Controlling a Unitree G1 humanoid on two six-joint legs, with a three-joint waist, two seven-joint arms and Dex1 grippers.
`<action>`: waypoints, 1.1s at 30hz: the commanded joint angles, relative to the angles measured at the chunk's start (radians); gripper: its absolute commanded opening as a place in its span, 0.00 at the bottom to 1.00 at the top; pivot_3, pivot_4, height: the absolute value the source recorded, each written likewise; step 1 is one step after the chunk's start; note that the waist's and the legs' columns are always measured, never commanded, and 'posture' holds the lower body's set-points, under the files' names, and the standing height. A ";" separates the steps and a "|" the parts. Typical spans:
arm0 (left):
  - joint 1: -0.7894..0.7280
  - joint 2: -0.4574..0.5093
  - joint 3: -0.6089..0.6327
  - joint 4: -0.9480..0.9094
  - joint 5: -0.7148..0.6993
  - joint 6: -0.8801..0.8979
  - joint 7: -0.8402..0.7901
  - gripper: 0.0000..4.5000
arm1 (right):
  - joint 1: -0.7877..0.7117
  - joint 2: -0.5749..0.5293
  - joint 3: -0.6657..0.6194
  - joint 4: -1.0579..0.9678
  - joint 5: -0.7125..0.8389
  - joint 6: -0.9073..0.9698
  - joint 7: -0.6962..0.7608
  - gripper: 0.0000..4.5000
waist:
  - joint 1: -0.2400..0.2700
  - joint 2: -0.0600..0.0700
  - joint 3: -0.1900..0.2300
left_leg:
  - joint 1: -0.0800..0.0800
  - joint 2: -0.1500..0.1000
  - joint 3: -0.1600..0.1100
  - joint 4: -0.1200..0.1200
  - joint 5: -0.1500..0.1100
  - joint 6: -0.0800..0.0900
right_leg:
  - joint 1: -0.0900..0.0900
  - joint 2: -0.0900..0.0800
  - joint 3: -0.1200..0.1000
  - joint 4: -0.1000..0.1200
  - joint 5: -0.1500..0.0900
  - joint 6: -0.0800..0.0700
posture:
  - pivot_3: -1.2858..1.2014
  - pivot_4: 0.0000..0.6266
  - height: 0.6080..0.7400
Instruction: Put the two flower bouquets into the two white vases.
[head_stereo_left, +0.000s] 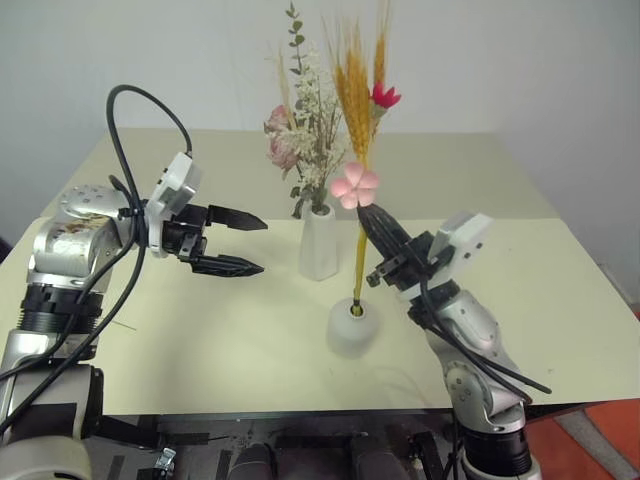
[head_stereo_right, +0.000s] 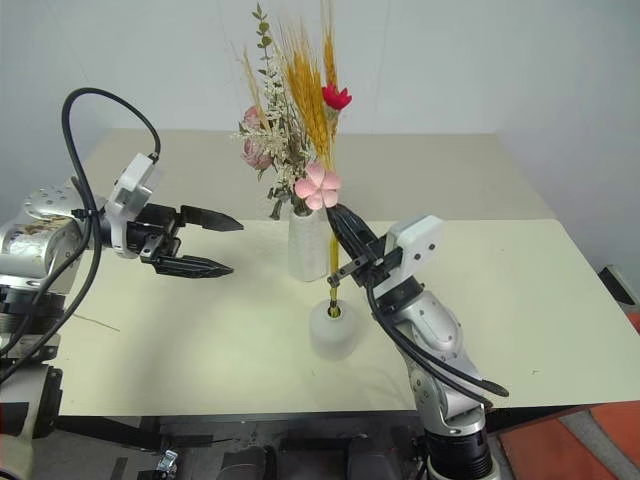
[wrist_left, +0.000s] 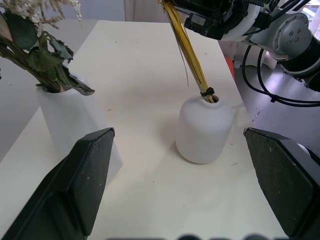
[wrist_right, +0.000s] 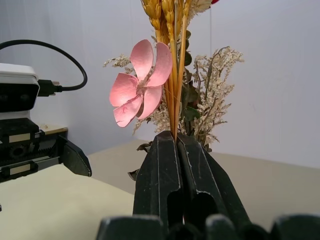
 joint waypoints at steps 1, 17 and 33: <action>-0.022 0.003 0.014 -0.004 -0.003 0.000 0.007 1.00 | 0.009 -0.011 -0.020 -0.058 0.010 -0.025 0.004 0.00 | 0.000 0.000 0.000 | 0.000 0.000 0.000 0.000 0.000 0.000 | 0.000 0.000 0.000 0.000 0.000 0.000 | 0.52 0.24 1.00; -0.005 0.005 0.021 -0.012 -0.010 0.001 0.016 1.00 | 0.046 -0.052 -0.030 -0.081 0.040 0.001 0.011 0.00 | 0.001 0.000 0.000 | 0.000 0.000 0.000 0.000 0.000 0.000 | 0.000 0.000 0.000 0.000 0.000 0.000 | 0.52 0.24 1.00; 0.004 0.015 0.024 -0.024 -0.011 0.009 0.018 1.00 | 0.047 -0.023 0.007 -0.052 0.028 -0.013 0.008 0.00 | 0.001 0.000 0.000 | 0.000 0.000 0.000 0.000 0.000 0.000 | 0.000 0.000 0.000 0.000 0.000 0.000 | 0.52 0.24 1.00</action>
